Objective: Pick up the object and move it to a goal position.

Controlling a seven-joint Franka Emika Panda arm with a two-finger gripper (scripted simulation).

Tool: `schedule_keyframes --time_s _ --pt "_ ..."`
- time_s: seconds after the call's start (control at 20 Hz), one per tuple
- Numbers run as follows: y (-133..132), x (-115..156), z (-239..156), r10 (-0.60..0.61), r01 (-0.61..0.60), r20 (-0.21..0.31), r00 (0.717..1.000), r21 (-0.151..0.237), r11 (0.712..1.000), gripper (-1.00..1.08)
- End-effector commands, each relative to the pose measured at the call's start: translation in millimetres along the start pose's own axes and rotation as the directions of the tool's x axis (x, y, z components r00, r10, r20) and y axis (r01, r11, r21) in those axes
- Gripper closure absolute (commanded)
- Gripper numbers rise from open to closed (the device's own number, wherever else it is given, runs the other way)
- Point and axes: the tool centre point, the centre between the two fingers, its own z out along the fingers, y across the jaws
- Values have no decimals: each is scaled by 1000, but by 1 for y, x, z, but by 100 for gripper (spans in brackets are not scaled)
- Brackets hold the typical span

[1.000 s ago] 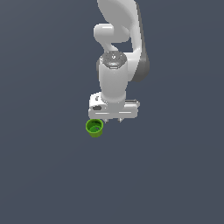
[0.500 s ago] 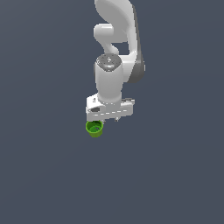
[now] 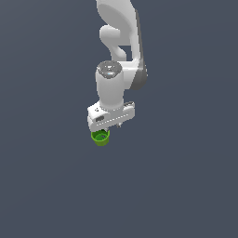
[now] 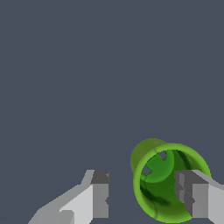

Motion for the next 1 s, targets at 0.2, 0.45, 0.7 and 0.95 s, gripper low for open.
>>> schedule_keyframes --time_s 0.2,0.45,0.7,0.95 --pt "6 -15 11 -158 158 0 987 -3 987 -20" --pt "10 -27 19 -277 277 0 961 -4 961 -20" --pt "14 -38 26 -392 392 0 920 -6 920 -20" --pt "16 -49 33 -497 497 0 868 -7 868 -20"
